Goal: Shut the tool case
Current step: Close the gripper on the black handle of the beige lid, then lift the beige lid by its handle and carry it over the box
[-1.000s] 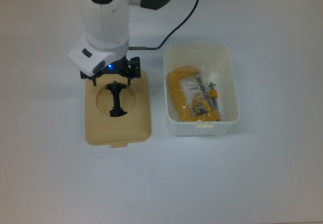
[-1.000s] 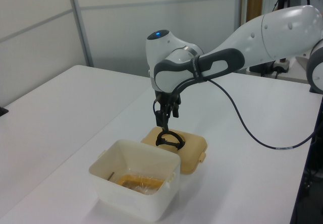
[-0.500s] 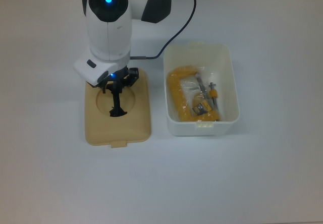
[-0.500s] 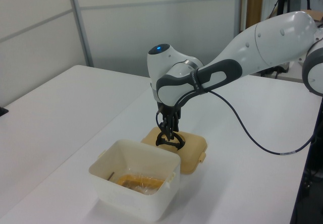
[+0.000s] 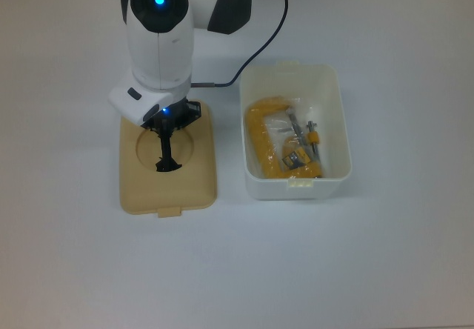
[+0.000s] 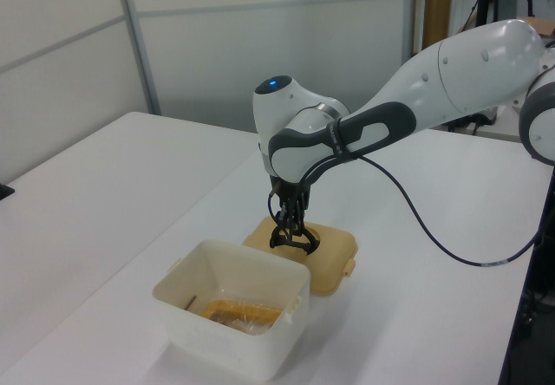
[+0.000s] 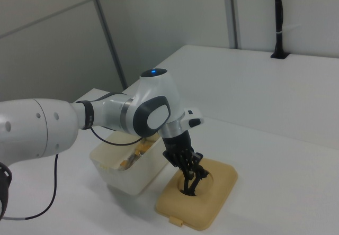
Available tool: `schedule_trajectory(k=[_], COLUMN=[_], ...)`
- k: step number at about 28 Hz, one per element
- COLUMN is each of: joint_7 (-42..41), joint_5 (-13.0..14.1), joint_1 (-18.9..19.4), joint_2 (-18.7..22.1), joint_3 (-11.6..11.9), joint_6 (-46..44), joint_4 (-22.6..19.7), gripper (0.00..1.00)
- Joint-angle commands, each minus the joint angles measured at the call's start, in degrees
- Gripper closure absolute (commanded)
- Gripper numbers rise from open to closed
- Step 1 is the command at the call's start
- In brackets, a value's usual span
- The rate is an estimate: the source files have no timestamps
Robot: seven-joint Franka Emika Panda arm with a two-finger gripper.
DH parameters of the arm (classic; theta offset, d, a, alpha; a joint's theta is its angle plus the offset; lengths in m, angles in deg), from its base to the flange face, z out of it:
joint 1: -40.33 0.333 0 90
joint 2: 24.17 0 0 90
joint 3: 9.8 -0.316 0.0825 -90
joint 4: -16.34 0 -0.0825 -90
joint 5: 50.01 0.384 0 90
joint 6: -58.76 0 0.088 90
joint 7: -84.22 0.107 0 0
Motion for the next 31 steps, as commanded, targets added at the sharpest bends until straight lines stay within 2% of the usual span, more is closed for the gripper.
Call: schedule_trajectory(k=[1,5,9,12,17,22,24,28,31], joint_7=[0.82,0.65,0.65,0.65,0.38,-0.85,-0.59,-0.32,-0.06], joint_5=[-1.32,-1.24,-1.24,-1.24,-1.15,-0.10,0.34,3.58,4.39], joint_1=[-0.09,-0.80,-0.62,-0.71,-0.80,-0.97,-0.97,-0.97,-0.88], joint_2=[1.40,3.24,4.83,5.80,8.34,10.46,10.72,10.72,10.81], joint_3=[0.23,0.40,1.98,2.07,2.86,3.39,3.39,3.39,2.95], joint_6=[1.42,0.89,0.72,0.19,-3.32,-7.36,-10.70,-16.23,-18.79], joint_4=[-1.07,-0.36,-0.36,-0.10,1.21,3.15,5.17,8.59,9.92], gripper=[1.00,1.00,1.00,1.00,1.00,1.00,1.00,1.00,1.00])
